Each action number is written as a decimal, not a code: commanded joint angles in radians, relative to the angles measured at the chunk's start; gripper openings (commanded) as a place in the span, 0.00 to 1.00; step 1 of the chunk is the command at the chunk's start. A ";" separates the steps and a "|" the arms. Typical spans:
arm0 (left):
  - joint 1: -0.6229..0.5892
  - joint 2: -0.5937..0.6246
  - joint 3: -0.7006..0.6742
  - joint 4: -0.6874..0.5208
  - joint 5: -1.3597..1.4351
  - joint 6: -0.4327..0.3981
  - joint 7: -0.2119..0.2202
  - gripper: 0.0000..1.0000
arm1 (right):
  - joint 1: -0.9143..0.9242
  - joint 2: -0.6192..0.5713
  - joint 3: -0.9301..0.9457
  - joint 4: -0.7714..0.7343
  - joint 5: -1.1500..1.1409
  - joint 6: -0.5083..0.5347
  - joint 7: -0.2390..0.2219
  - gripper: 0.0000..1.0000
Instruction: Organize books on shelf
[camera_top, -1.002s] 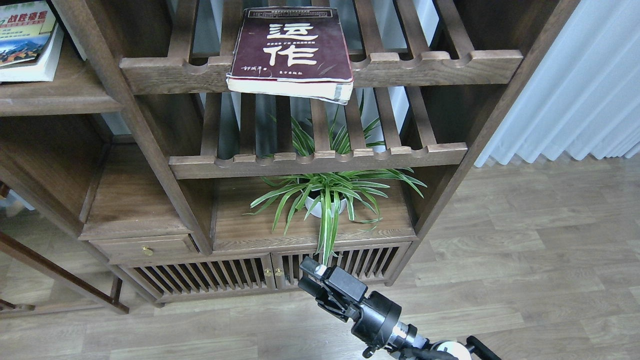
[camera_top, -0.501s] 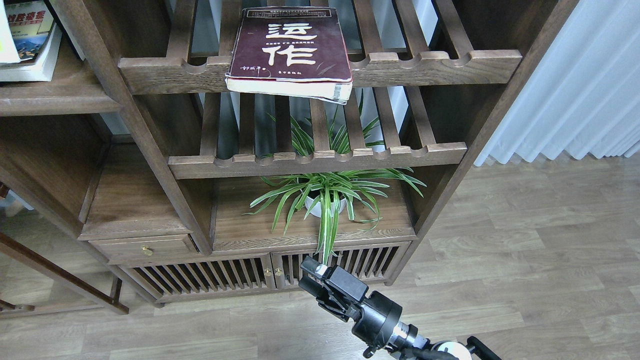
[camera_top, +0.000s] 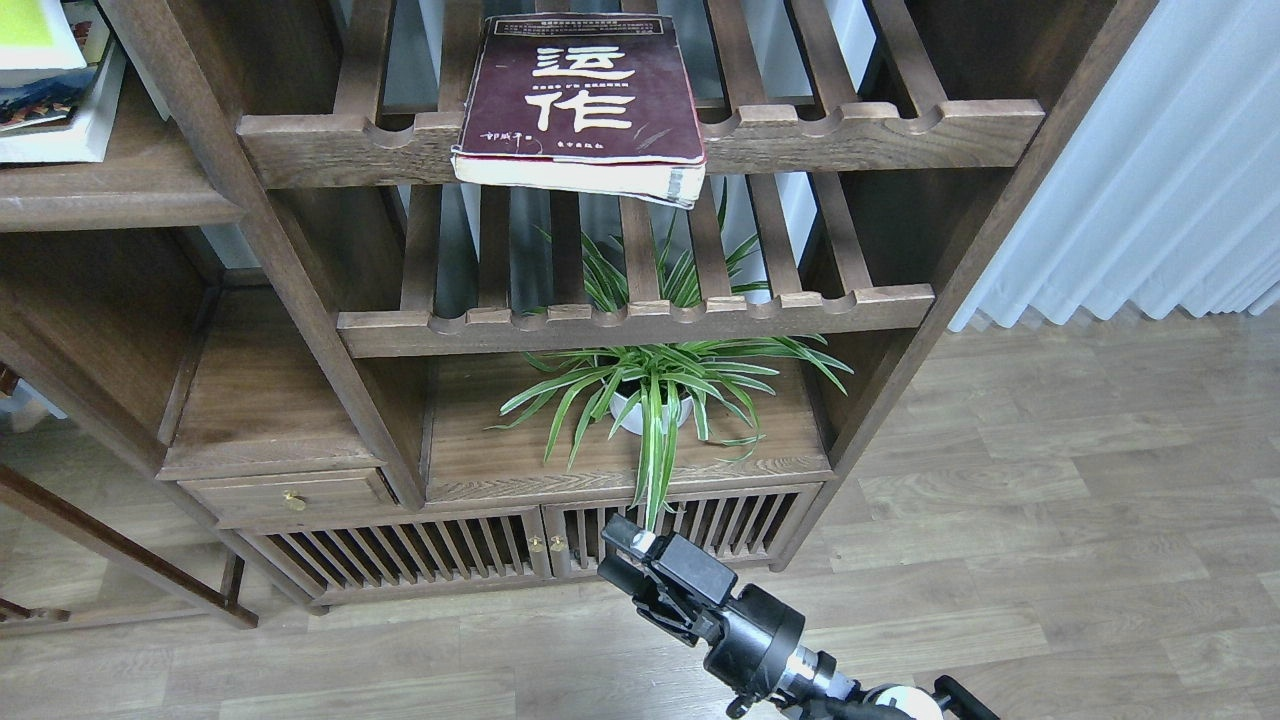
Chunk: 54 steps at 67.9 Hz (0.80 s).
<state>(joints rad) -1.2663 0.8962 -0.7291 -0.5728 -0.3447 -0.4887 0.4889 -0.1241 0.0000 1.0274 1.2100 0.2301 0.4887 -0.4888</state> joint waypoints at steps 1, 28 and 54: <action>-0.021 -0.046 0.007 0.079 0.003 0.000 0.000 0.02 | 0.000 0.000 0.000 0.000 -0.002 0.000 0.000 1.00; -0.024 -0.112 0.065 0.111 0.027 0.000 0.000 0.54 | -0.008 0.000 -0.007 0.000 -0.002 0.000 0.000 1.00; -0.058 -0.100 0.068 0.022 0.073 0.000 0.000 0.99 | -0.008 0.000 -0.018 0.000 -0.002 0.000 0.000 1.00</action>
<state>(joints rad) -1.3172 0.7833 -0.6613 -0.4944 -0.2788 -0.4887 0.4886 -0.1320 0.0000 1.0141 1.2103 0.2285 0.4887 -0.4887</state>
